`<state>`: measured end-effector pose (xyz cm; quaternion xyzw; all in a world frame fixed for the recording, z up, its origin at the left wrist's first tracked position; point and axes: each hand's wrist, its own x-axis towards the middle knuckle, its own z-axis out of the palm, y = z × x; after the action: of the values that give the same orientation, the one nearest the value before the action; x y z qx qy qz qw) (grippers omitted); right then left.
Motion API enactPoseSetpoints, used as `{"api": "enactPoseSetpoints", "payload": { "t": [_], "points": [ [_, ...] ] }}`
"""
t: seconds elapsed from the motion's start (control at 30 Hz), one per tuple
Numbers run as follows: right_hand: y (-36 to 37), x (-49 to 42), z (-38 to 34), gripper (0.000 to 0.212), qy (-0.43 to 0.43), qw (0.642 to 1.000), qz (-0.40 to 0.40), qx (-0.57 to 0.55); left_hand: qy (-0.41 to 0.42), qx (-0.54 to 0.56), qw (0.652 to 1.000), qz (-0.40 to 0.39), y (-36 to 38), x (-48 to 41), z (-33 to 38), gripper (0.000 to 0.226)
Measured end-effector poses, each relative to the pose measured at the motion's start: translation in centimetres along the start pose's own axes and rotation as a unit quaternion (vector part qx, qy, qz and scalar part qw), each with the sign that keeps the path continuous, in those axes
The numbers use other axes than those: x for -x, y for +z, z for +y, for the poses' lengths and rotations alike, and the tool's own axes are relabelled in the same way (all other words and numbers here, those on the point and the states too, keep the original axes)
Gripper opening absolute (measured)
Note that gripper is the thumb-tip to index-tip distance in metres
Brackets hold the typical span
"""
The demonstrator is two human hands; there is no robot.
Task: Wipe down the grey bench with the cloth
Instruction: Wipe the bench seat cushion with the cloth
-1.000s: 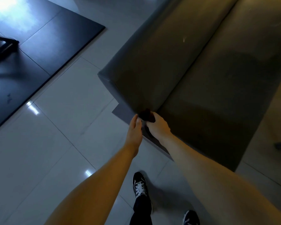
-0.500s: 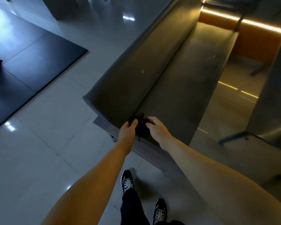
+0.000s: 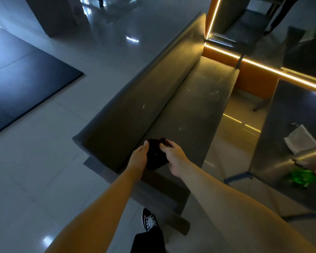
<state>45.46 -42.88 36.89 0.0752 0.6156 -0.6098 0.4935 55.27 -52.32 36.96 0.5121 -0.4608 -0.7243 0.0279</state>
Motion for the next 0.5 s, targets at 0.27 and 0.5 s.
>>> {"api": "enactPoseSetpoints", "payload": {
  "t": [0.27, 0.5],
  "points": [
    [-4.7, -2.3, -7.0, 0.026, -0.043, 0.996, 0.073, -0.026, 0.073, -0.088, 0.993, 0.009, 6.0, -3.8, 4.4, 0.036],
    [-11.4, -1.6, -10.8, 0.044, -0.068, 0.987, 0.112, -0.093, 0.07, -0.064, 0.995, -0.028, 13.0, -4.6, 6.6, 0.05]
  ]
}}
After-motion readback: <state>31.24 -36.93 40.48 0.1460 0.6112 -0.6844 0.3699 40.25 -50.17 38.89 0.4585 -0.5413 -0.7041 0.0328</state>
